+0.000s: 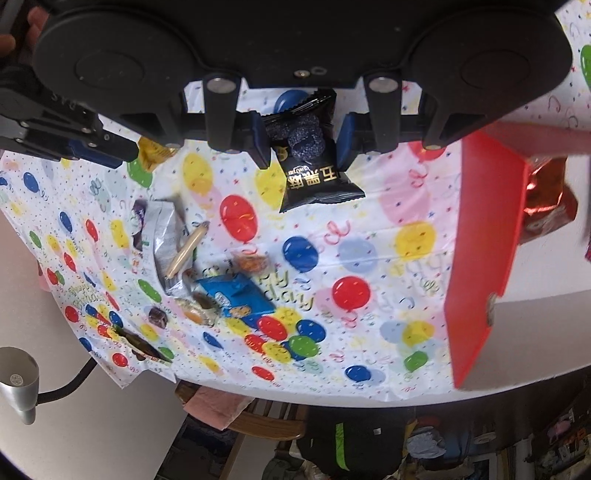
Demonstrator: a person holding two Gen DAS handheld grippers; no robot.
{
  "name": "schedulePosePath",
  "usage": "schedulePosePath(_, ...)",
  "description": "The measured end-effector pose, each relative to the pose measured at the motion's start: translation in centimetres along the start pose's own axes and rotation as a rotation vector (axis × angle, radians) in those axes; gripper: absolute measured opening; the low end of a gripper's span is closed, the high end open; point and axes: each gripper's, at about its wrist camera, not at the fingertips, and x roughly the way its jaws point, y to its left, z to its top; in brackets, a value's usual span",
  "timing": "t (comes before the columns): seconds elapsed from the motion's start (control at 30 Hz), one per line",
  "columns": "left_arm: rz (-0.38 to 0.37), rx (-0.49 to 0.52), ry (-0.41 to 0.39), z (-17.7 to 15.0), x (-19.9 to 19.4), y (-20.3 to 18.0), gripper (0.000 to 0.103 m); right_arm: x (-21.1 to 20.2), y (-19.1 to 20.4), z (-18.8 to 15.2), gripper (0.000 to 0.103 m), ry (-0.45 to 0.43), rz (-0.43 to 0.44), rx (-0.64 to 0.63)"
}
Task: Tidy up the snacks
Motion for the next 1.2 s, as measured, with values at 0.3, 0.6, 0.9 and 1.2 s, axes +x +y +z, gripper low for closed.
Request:
schedulePosePath(0.3,-0.001,0.006,0.004,-0.6,-0.6,0.4,0.036,1.9,0.2,-0.8,0.066,-0.002,-0.006,0.007)
schedulePosePath(0.6,-0.003,0.012,0.004,-0.7,-0.7,0.3,0.036,3.4,-0.1,-1.1,0.061,0.039,0.003,0.047)
schedulePosePath(0.9,0.000,0.015,-0.001,-0.8,-1.0,0.5,0.036,3.1,0.0,-1.1,0.030,0.048,-0.016,0.026)
schedulePosePath(1.2,-0.007,0.034,-0.025,-0.8,-2.9,1.3,0.036,-0.5,1.9,1.0,0.029,0.010,0.026,-0.016)
